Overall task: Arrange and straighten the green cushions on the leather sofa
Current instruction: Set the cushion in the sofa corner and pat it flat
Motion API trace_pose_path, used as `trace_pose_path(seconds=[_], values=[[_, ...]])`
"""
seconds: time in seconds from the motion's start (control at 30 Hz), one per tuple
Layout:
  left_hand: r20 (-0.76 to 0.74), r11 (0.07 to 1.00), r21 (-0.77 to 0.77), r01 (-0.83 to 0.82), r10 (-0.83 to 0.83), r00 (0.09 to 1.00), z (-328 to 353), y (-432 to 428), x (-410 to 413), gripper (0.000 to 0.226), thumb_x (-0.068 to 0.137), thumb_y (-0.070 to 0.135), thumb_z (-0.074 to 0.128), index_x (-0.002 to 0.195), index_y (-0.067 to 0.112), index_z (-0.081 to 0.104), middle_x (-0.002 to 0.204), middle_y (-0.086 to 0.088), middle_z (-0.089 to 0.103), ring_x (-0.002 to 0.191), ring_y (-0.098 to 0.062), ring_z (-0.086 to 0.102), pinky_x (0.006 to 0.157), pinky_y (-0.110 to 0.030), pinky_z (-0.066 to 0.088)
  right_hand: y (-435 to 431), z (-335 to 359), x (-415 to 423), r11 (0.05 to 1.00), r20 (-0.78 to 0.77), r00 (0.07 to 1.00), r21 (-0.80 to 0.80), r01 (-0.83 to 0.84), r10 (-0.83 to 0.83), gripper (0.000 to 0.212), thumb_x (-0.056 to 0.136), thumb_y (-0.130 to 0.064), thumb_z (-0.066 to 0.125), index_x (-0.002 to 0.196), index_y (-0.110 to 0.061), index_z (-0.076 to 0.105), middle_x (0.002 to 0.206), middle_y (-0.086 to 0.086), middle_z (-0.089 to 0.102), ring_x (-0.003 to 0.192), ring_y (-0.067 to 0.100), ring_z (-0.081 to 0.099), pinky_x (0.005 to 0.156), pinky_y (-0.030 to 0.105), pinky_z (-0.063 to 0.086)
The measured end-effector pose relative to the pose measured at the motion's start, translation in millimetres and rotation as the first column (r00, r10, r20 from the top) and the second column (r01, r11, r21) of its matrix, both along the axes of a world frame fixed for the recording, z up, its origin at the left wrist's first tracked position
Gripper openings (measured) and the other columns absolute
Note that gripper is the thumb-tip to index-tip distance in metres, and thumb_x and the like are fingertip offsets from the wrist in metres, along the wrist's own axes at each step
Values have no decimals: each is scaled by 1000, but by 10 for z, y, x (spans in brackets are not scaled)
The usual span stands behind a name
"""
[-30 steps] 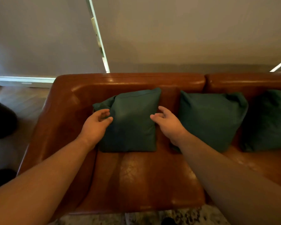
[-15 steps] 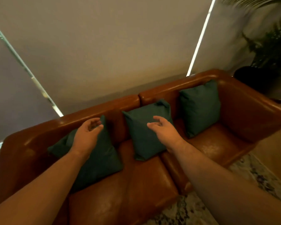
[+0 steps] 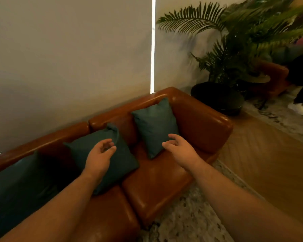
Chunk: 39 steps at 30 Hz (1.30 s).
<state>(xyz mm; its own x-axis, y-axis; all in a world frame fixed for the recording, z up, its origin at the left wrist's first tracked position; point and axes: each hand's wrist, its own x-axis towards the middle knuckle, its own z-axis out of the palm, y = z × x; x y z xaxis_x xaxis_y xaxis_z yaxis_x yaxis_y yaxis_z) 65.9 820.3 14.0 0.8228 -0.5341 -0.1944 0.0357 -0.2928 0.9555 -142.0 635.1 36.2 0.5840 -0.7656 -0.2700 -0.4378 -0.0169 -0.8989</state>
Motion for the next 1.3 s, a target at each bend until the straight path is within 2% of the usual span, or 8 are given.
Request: trace_pose_path(seconds=[0.13, 0.27, 0.33, 0.43, 0.6, 0.83, 1.03, 1.3], values=[[-36, 999, 7, 43, -43, 998, -42, -513, -511, 40, 104, 11, 65, 144, 11, 58, 137, -4, 64, 125, -17, 59, 111, -39, 46, -519, 36, -488, 999, -17, 999, -14, 30, -30, 63, 102, -45, 68, 158, -28, 45, 130, -10, 62, 115, 12, 60, 98, 32, 44], [-35, 998, 31, 59, -57, 998, -75, -903, -648, 44, 104, 14, 66, 147, 13, 56, 138, -3, 64, 124, -16, 59, 112, -38, 47, -848, -13, -678, 999, -2, 999, 21, 46, -46, 62, 102, -45, 68, 158, -30, 44, 139, -8, 62, 122, 14, 59, 104, 35, 47], [-33, 998, 43, 55, -54, 998, -100, -1099, -610, 45, 105, 15, 66, 148, 14, 56, 139, -3, 64, 125, -17, 60, 111, -38, 47, -992, -69, -694, 998, -10, 999, 45, 45, -45, 62, 102, -44, 67, 158, -31, 44, 143, -7, 61, 124, 14, 59, 105, 36, 47], [-47, 998, 51, 46, -44, 998, -208, -1371, -506, 45, 104, 16, 66, 148, 16, 56, 139, -2, 65, 125, -16, 60, 111, -39, 47, -1223, -163, -635, 997, -31, 999, 62, 37, -35, 61, 103, -42, 67, 158, -30, 44, 145, -6, 61, 124, 13, 58, 99, 31, 44], [-92, 998, 60, 14, -9, 996, -391, -1818, -260, 44, 104, 17, 66, 148, 17, 57, 139, -1, 65, 123, -16, 61, 105, -35, 46, -1664, -250, -414, 998, -56, 998, 66, 7, -3, 61, 103, -41, 67, 158, -29, 44, 145, -5, 61, 126, 14, 57, 104, 32, 44], [-122, 997, 81, 19, -9, 993, -385, -2512, 110, 45, 105, 18, 65, 149, 14, 54, 137, -2, 64, 125, -19, 61, 103, -35, 47, -2375, -227, -87, 998, -85, 996, 64, 29, -24, 62, 103, -40, 68, 159, -28, 44, 142, -6, 62, 129, 18, 61, 116, 47, 47], [-128, 996, 84, -5, 16, 992, -367, -2935, 270, 46, 106, 18, 64, 151, 16, 52, 138, 0, 62, 125, -19, 60, 102, -33, 45, -2929, -295, 197, 996, -80, 997, 88, -12, 19, 62, 103, -39, 68, 159, -29, 44, 142, -7, 63, 130, 15, 59, 115, 40, 45], [-114, 974, 175, -145, 166, 979, -593, -3396, 321, 49, 105, 17, 65, 152, 15, 52, 144, -4, 63, 129, -21, 60, 106, -37, 45, -3871, -571, 483, 978, -96, 983, 154, -142, 158, 62, 102, -36, 69, 158, -30, 45, 144, -6, 62, 130, 15, 59, 106, 32, 45]])
